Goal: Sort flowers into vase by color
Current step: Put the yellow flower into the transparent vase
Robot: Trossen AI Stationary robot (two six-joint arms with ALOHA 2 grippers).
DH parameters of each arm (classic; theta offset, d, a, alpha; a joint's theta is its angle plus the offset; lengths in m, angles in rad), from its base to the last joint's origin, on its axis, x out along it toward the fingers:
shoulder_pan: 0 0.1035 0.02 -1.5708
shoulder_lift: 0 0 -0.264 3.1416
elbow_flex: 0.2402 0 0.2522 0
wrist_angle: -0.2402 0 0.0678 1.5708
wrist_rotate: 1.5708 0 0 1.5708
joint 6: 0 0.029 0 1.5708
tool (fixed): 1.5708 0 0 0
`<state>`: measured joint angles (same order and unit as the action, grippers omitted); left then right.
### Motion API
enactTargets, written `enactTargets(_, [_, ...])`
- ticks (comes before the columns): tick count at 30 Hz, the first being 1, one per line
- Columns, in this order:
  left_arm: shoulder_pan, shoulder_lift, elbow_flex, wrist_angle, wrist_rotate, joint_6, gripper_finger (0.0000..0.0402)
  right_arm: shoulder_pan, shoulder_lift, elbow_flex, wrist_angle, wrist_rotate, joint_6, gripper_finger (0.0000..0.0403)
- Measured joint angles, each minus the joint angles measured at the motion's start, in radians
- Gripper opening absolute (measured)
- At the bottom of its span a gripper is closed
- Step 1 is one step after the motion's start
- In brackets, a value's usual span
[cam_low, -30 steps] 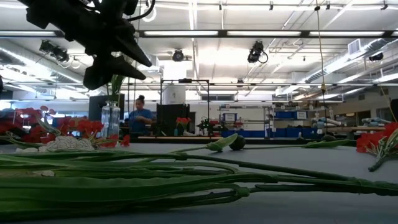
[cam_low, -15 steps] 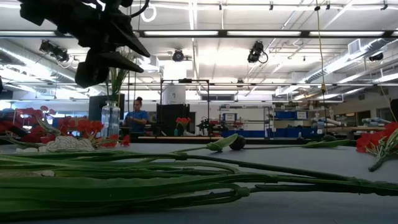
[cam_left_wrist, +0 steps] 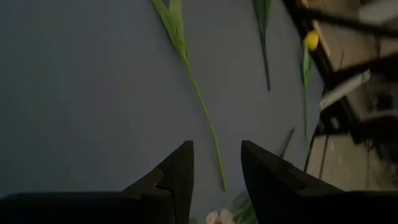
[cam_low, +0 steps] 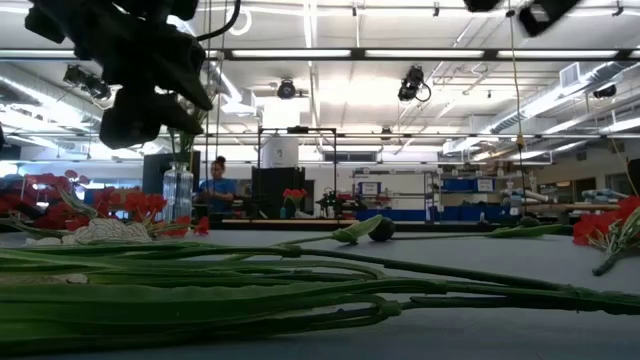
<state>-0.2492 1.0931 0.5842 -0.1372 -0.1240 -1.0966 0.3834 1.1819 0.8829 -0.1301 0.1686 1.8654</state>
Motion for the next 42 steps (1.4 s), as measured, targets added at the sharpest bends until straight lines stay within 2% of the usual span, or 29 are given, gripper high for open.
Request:
enactTargets(3, [-0.020,0.000,0.000,-0.008,0.012,0.042,0.0137,0.114,0.063,0.000,-0.054,-0.011,0.239,0.0126])
enactTargets(6, [-0.034,0.000,0.000,-0.012,0.015,0.088,0.0137,0.210,0.101,-0.001,-0.088,-0.120,0.362,0.0125])
enactTargets(8, [-0.038,0.000,0.000,-0.016,0.015,0.129,0.0137,0.238,0.121,0.001,-0.098,-0.273,0.326,0.0125])
enactTargets(11, [-0.038,0.000,0.000,-0.018,0.015,0.192,0.0137,0.251,0.145,-0.001,-0.160,-0.515,0.134,0.0125])
enactTargets(14, [-0.038,0.000,0.000,-0.017,0.013,0.278,0.0137,0.281,0.167,0.000,-0.259,-0.622,-0.075,0.0125])
enactTargets(18, [-0.038,0.000,0.000,-0.017,0.014,0.400,0.0137,0.324,0.226,0.000,-0.398,-0.606,-0.310,0.0125])
enactTargets(26, [-0.074,0.000,0.000,-0.017,0.019,0.431,0.0137,0.404,0.365,0.000,-0.413,-0.463,-0.650,0.0125])
enactTargets(31, [-0.086,0.000,0.000,-0.019,0.009,0.476,0.0137,0.444,0.428,0.000,-0.494,-0.415,-0.729,0.0125])
enactTargets(37, [-0.090,0.000,0.000,-0.039,-0.005,0.496,0.0137,0.519,0.422,0.054,-0.598,-0.318,-0.764,0.0125])
enactTargets(42, [-0.085,0.000,0.000,-0.043,-0.014,0.496,0.0137,0.590,0.418,0.080,-0.605,-0.218,-0.952,0.0126])
